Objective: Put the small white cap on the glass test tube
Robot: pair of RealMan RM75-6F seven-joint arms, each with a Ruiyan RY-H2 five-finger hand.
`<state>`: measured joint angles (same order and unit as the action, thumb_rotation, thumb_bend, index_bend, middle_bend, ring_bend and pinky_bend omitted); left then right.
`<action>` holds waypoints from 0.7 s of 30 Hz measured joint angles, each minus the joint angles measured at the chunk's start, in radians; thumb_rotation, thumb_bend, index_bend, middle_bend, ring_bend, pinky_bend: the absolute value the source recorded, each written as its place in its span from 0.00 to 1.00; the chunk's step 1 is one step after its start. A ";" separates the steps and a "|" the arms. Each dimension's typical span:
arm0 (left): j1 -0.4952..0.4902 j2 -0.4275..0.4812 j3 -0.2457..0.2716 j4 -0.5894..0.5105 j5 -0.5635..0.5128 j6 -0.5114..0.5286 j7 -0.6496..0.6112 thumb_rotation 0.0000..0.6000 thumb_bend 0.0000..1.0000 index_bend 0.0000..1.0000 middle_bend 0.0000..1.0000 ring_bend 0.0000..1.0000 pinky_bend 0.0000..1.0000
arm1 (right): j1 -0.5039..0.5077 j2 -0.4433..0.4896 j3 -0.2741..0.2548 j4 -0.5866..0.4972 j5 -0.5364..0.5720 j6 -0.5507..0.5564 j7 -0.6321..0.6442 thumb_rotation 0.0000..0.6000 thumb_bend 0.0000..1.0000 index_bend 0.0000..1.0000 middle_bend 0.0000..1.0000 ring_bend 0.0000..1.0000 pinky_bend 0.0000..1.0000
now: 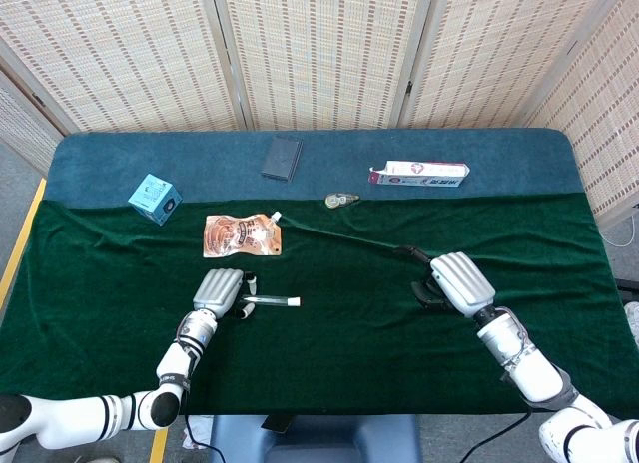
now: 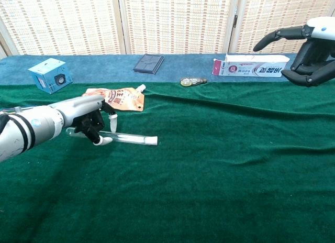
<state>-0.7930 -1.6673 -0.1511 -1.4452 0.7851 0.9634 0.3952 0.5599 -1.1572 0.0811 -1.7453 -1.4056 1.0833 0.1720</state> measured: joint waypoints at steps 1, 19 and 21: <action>0.001 0.002 0.000 -0.003 -0.001 -0.001 0.000 1.00 0.55 0.44 0.95 0.80 0.82 | -0.003 0.000 0.000 0.002 0.000 0.002 0.003 1.00 0.58 0.18 1.00 1.00 1.00; 0.145 0.203 0.019 -0.170 0.229 0.231 -0.079 1.00 0.55 0.36 0.54 0.45 0.49 | -0.154 0.087 -0.036 0.031 0.016 0.163 -0.130 1.00 0.58 0.20 0.51 0.62 0.69; 0.192 0.235 0.032 -0.177 0.292 0.308 -0.100 1.00 0.55 0.36 0.47 0.37 0.39 | -0.196 0.098 -0.041 0.031 0.032 0.212 -0.191 1.00 0.58 0.20 0.38 0.45 0.47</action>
<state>-0.6013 -1.4324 -0.1188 -1.6221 1.0768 1.2713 0.2957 0.3640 -1.0596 0.0404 -1.7148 -1.3731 1.2951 -0.0190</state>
